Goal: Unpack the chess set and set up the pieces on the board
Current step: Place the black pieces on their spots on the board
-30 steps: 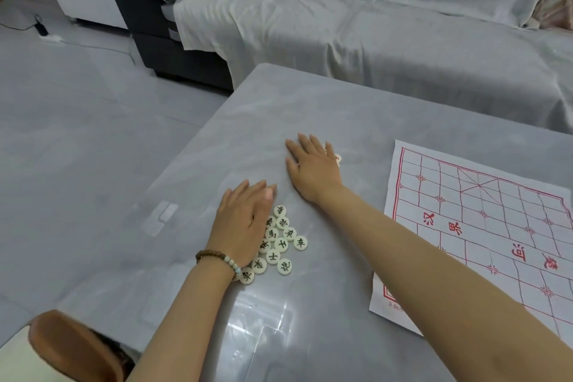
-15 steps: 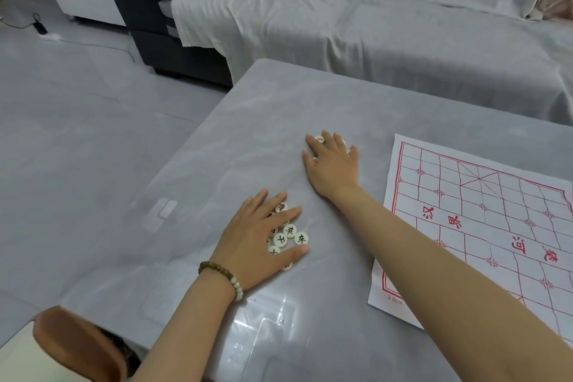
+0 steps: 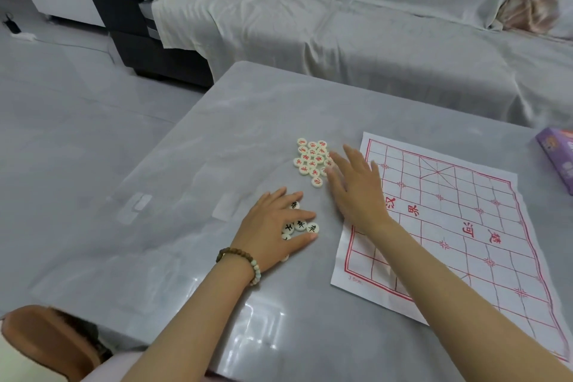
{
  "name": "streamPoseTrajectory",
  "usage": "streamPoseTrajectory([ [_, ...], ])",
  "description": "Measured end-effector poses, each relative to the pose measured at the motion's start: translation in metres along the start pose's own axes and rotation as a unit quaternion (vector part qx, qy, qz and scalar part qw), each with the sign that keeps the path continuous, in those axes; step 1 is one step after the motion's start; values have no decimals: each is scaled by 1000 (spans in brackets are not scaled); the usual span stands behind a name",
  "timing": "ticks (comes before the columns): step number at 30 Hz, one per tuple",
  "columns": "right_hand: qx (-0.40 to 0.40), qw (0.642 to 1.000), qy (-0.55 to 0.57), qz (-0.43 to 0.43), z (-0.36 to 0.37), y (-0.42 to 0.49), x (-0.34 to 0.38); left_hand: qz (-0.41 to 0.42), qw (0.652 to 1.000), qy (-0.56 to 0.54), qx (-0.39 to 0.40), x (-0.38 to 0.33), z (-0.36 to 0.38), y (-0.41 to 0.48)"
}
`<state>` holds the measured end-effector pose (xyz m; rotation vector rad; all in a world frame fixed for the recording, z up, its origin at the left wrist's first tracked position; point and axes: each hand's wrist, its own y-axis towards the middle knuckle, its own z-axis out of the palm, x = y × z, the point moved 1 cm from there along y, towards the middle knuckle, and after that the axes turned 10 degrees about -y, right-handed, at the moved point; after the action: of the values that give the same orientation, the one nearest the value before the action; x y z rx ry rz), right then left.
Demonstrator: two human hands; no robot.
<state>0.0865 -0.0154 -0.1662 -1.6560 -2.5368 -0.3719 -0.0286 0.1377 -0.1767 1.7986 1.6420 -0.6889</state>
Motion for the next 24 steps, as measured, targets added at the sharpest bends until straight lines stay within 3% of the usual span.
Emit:
streamPoseTrajectory([
  [9,93,994,-49,-19,-7,-81,-40,-7,999,-16,-47,-3,6,1],
  [18,90,995,-44,-29,-13,-85,-43,-29,997,-46,-52,-6,4,-1],
  [24,71,997,-6,-12,-12,-84,-27,-57,989,-83,-108,-4,-16,-21],
])
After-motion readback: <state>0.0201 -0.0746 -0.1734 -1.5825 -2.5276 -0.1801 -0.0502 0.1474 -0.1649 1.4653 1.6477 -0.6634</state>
